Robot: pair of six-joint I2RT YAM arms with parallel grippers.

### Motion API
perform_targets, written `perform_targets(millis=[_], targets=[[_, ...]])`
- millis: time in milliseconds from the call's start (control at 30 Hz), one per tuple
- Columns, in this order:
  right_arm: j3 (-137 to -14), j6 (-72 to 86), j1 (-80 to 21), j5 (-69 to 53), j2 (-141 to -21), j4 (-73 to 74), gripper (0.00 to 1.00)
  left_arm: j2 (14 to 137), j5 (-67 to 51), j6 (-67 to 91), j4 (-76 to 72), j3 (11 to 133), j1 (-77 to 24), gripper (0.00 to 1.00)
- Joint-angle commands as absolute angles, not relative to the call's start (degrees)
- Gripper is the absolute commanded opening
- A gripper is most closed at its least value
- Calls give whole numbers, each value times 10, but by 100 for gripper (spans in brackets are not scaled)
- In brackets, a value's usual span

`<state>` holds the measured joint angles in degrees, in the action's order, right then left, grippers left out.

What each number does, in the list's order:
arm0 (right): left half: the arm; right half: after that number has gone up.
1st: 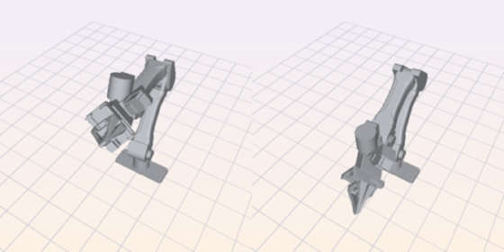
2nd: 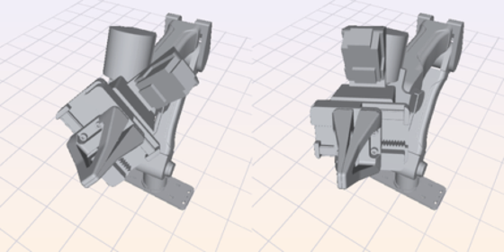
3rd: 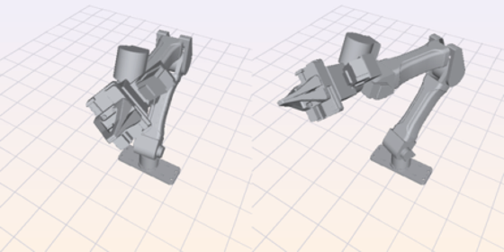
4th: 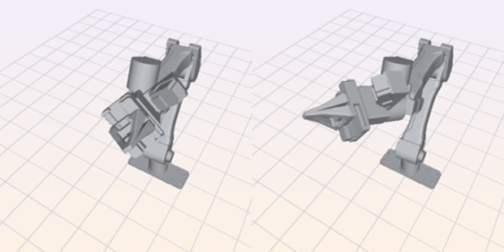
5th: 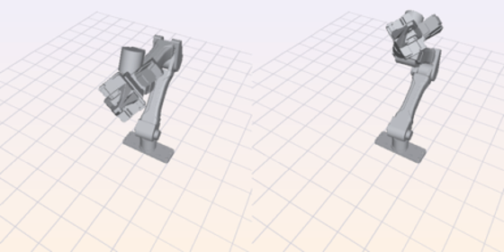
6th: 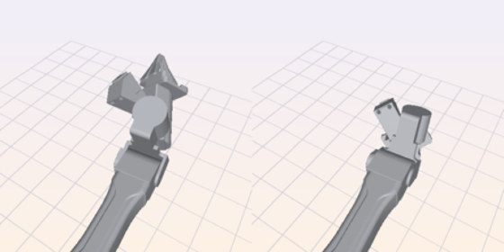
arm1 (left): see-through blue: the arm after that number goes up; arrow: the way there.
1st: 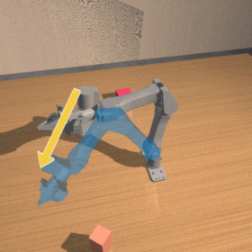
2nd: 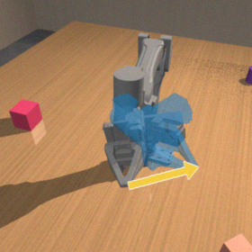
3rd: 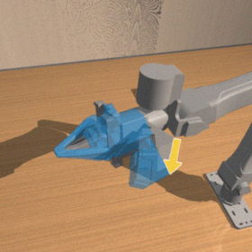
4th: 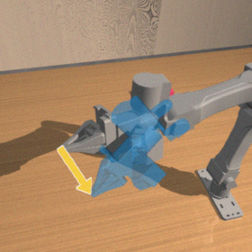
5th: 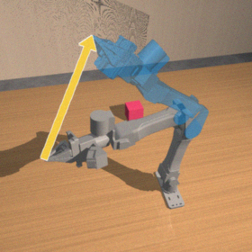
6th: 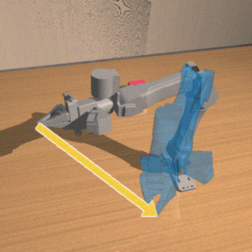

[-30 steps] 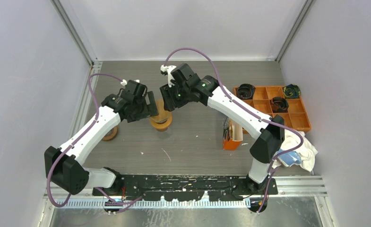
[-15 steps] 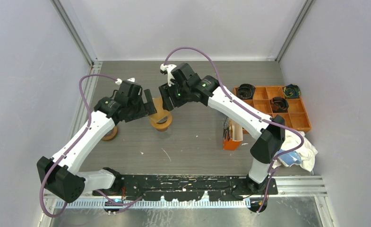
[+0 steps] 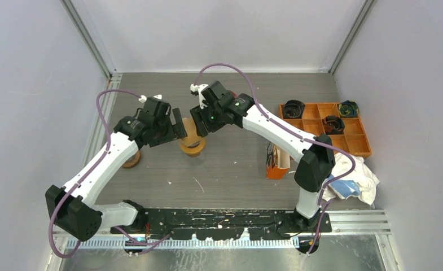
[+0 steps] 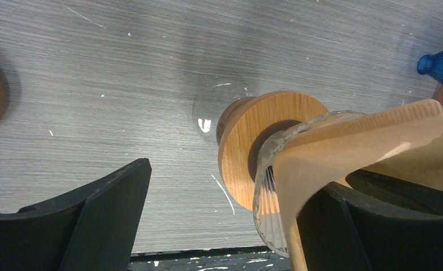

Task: Place the coffee filter in the dripper
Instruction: Place the coffee filter in the coffee dripper.

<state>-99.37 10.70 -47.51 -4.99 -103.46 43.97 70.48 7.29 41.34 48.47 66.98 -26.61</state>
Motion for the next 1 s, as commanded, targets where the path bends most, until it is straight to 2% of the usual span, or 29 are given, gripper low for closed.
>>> perform_targets(millis=[0, 433, 967], targets=[[-999, 97, -475, -38, -1035, 421, 62, 715, 78, 408, 470, 662, -264, 93], [-994, 92, -475, -38, -1043, 420, 62, 712, 93, 410, 470, 646, -263, 92], [-994, 91, -475, -36, -1037, 416, 62, 650, 75, 416, 435, 640, -263, 99]])
